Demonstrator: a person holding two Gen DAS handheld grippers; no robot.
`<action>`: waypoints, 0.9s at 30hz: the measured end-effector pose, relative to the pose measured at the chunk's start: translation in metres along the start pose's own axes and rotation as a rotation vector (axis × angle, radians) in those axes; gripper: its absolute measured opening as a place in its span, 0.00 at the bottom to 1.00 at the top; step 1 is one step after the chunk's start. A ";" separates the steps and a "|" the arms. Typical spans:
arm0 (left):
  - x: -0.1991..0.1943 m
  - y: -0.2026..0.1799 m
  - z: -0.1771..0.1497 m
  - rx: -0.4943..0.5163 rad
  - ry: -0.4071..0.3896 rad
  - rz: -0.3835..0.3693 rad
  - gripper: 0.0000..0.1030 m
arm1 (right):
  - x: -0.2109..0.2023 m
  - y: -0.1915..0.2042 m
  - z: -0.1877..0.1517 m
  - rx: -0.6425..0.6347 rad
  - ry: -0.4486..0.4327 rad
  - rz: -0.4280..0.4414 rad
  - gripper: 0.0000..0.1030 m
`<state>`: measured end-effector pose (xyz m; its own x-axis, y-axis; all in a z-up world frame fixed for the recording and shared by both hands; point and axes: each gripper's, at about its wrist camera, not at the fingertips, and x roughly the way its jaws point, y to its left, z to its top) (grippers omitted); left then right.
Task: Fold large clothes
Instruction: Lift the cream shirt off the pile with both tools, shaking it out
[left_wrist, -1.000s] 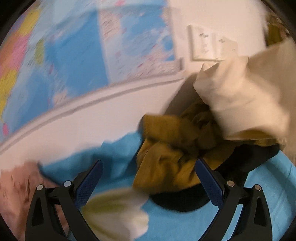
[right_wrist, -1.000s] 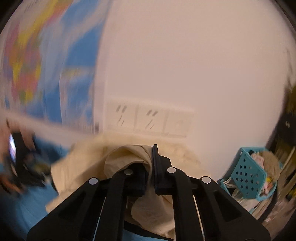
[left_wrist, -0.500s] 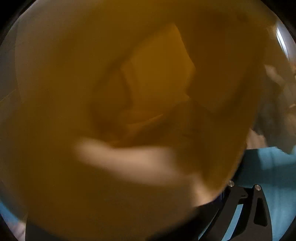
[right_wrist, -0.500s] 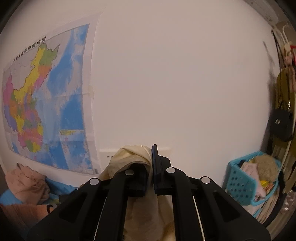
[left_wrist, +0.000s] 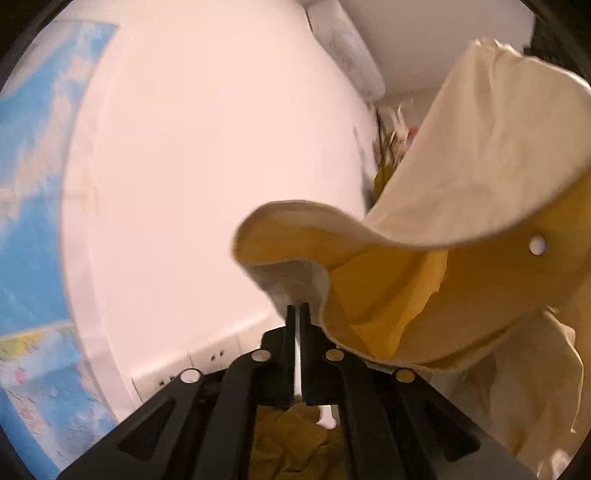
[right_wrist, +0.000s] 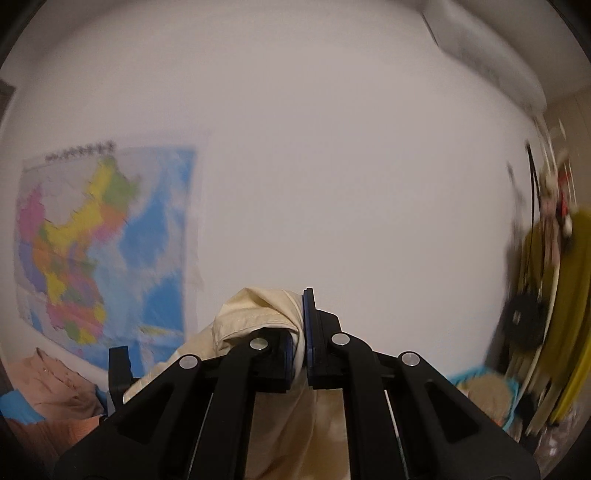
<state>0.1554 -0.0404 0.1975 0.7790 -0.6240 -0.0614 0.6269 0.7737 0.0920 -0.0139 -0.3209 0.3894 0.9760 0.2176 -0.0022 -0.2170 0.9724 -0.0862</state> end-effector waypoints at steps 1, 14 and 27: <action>-0.016 0.004 0.005 -0.023 -0.008 -0.045 0.44 | -0.010 0.004 0.009 -0.009 -0.015 0.002 0.05; -0.035 -0.051 -0.061 -0.079 0.011 -0.366 0.93 | -0.140 0.064 0.052 -0.027 -0.137 0.170 0.05; -0.167 -0.033 0.021 -0.106 -0.164 -0.281 0.02 | -0.237 0.049 0.049 0.104 -0.195 0.181 0.05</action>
<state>0.0046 0.0360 0.2251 0.5688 -0.8173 0.0918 0.8213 0.5704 -0.0100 -0.2564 -0.3206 0.4342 0.9018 0.3908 0.1846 -0.3979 0.9174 0.0012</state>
